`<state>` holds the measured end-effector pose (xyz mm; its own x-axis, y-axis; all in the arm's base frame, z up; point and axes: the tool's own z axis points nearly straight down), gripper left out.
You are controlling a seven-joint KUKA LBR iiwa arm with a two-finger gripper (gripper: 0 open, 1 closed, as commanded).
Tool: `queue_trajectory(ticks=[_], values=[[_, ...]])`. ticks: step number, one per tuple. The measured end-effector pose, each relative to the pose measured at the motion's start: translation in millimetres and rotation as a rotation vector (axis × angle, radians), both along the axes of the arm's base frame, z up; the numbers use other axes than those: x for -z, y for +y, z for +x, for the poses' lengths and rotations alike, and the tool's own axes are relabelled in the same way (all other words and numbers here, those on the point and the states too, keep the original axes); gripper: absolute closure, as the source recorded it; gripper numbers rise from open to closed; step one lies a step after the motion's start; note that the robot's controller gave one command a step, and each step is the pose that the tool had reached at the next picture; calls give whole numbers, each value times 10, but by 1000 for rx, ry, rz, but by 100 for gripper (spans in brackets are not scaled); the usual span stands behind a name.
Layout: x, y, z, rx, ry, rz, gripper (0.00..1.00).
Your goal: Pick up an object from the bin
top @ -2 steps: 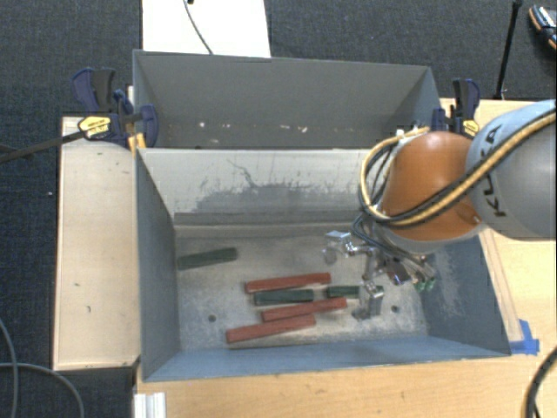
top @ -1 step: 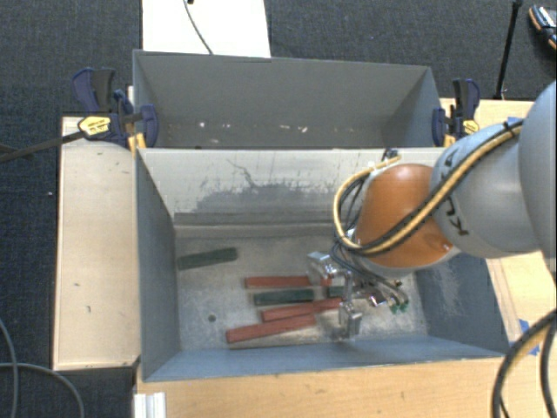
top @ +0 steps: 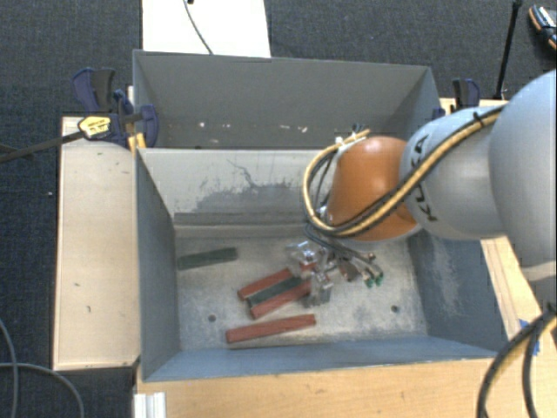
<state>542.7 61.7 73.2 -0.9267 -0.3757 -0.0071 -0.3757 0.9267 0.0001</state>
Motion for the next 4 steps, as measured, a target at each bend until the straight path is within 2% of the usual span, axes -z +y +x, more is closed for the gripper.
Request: queue_trajectory(ticks=[2,3,4], values=[[-32,-2,-11,-1,3,-1,100],[-223,-7,-31,-2,12,-3,100],[-383,-5,-5,-2,3,-2,100]])
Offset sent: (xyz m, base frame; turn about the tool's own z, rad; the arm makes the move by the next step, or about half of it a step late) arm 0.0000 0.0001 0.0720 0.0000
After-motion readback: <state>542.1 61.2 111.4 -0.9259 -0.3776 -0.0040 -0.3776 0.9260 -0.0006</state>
